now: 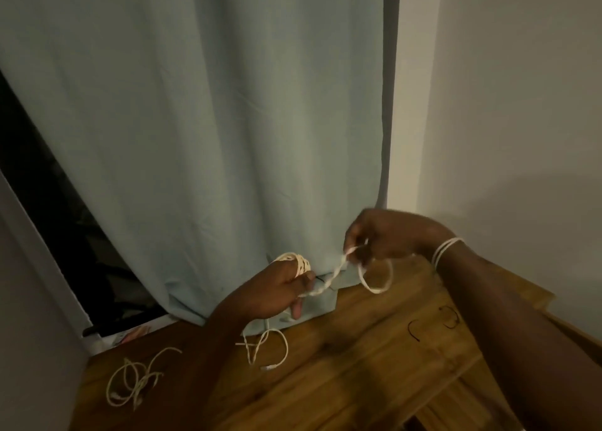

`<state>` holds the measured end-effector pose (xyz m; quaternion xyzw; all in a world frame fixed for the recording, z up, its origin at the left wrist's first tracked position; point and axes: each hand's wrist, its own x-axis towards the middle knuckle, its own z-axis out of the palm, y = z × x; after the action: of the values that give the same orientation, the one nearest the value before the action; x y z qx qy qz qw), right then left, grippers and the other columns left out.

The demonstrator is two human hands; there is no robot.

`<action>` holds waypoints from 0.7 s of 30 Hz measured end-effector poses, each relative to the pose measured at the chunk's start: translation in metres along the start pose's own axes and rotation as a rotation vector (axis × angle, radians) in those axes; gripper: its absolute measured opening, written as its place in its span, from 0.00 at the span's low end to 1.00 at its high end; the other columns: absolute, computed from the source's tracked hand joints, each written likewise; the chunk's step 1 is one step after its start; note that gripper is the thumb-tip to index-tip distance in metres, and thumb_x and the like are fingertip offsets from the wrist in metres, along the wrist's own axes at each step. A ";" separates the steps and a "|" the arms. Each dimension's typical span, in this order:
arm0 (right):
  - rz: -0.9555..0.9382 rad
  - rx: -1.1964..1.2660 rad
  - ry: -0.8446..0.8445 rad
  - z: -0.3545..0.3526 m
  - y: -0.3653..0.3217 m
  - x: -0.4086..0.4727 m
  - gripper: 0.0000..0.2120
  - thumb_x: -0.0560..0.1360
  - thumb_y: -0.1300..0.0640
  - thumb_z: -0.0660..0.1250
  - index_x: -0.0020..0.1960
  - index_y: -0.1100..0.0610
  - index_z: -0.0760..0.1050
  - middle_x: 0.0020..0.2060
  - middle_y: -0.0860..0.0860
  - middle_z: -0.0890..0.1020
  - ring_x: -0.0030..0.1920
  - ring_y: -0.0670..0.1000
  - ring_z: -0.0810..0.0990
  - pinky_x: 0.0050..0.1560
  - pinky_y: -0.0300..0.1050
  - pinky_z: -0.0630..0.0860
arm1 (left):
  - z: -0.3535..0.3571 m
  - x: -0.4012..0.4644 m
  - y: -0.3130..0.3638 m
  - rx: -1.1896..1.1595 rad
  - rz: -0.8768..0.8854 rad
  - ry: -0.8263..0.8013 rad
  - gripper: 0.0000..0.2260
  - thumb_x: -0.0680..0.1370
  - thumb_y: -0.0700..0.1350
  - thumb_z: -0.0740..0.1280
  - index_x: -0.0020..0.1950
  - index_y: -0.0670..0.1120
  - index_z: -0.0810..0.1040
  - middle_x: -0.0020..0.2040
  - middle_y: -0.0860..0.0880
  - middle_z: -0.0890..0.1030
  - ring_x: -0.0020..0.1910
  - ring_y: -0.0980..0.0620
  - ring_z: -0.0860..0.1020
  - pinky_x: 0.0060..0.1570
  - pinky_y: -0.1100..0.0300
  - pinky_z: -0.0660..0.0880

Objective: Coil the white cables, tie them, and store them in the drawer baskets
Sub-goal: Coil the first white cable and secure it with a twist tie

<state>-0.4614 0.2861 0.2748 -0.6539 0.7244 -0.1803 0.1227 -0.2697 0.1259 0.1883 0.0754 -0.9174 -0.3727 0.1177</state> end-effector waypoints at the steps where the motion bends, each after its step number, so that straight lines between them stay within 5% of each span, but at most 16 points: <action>1: -0.021 0.065 0.152 -0.008 0.004 0.003 0.07 0.70 0.65 0.75 0.48 0.57 0.85 0.42 0.50 0.87 0.42 0.48 0.85 0.46 0.46 0.84 | 0.000 -0.005 0.005 -0.193 -0.021 -0.073 0.18 0.83 0.51 0.57 0.39 0.44 0.77 0.28 0.43 0.77 0.29 0.47 0.77 0.39 0.56 0.76; 3: -0.116 0.164 0.386 -0.014 0.007 0.010 0.04 0.73 0.61 0.74 0.48 0.59 0.85 0.41 0.51 0.87 0.39 0.48 0.85 0.42 0.44 0.83 | -0.001 -0.011 0.013 -0.684 -0.014 -0.146 0.20 0.78 0.57 0.64 0.42 0.39 0.79 0.26 0.40 0.73 0.26 0.48 0.73 0.31 0.61 0.74; 5: -0.224 0.265 0.489 0.002 0.013 0.017 0.07 0.76 0.59 0.71 0.49 0.63 0.83 0.41 0.56 0.86 0.36 0.51 0.84 0.37 0.45 0.82 | -0.007 -0.013 0.019 -1.080 0.009 -0.225 0.22 0.73 0.62 0.69 0.39 0.42 0.80 0.25 0.44 0.74 0.23 0.52 0.71 0.27 0.68 0.62; 7: -0.245 0.419 0.605 0.032 0.020 0.022 0.11 0.79 0.57 0.66 0.45 0.63 0.82 0.35 0.58 0.83 0.32 0.51 0.81 0.34 0.47 0.78 | -0.014 -0.012 0.023 -1.363 0.172 -0.332 0.22 0.78 0.62 0.63 0.39 0.43 0.79 0.22 0.49 0.73 0.18 0.54 0.69 0.32 0.64 0.56; 9: -0.174 0.649 0.692 0.060 0.023 0.024 0.16 0.82 0.57 0.61 0.38 0.61 0.77 0.29 0.59 0.77 0.29 0.52 0.74 0.33 0.47 0.73 | -0.023 -0.013 0.029 -1.548 0.401 -0.342 0.23 0.82 0.58 0.56 0.40 0.41 0.76 0.18 0.49 0.62 0.16 0.52 0.60 0.45 0.63 0.66; 11: -0.063 0.816 0.711 0.093 0.026 0.024 0.18 0.84 0.55 0.57 0.38 0.60 0.75 0.29 0.56 0.73 0.29 0.50 0.71 0.31 0.43 0.70 | -0.036 -0.018 0.044 -1.667 0.546 -0.134 0.22 0.83 0.55 0.55 0.40 0.40 0.74 0.19 0.49 0.60 0.18 0.52 0.60 0.59 0.58 0.71; 13: 0.036 0.705 0.659 0.131 0.026 0.025 0.19 0.83 0.49 0.57 0.40 0.58 0.77 0.31 0.50 0.76 0.31 0.46 0.74 0.33 0.38 0.71 | -0.055 -0.017 0.055 -1.730 0.608 0.197 0.17 0.80 0.52 0.62 0.37 0.43 0.75 0.22 0.50 0.71 0.22 0.54 0.72 0.62 0.54 0.74; 16: 0.045 0.370 0.394 0.181 0.014 0.021 0.17 0.83 0.46 0.55 0.40 0.47 0.76 0.32 0.43 0.77 0.33 0.40 0.76 0.40 0.39 0.73 | -0.073 -0.002 0.056 -1.507 0.568 0.564 0.11 0.80 0.47 0.62 0.40 0.45 0.77 0.42 0.48 0.85 0.47 0.50 0.84 0.65 0.48 0.73; 19: -0.029 0.129 0.173 0.177 -0.016 0.012 0.21 0.82 0.39 0.51 0.43 0.51 0.75 0.33 0.44 0.76 0.34 0.43 0.76 0.41 0.48 0.77 | -0.069 0.016 0.018 -0.499 0.335 0.835 0.14 0.84 0.45 0.56 0.50 0.44 0.80 0.51 0.51 0.84 0.57 0.50 0.81 0.66 0.52 0.72; 21: -0.121 0.135 0.048 0.150 -0.030 -0.004 0.21 0.83 0.42 0.53 0.44 0.54 0.76 0.34 0.46 0.78 0.36 0.47 0.78 0.43 0.49 0.77 | -0.060 0.015 -0.007 0.043 0.202 0.721 0.19 0.82 0.55 0.57 0.58 0.44 0.81 0.48 0.54 0.80 0.52 0.59 0.78 0.61 0.56 0.73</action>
<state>-0.3718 0.2725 0.1517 -0.6822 0.6725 -0.2515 0.1379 -0.2677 0.0775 0.2275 0.1133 -0.8274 -0.2896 0.4676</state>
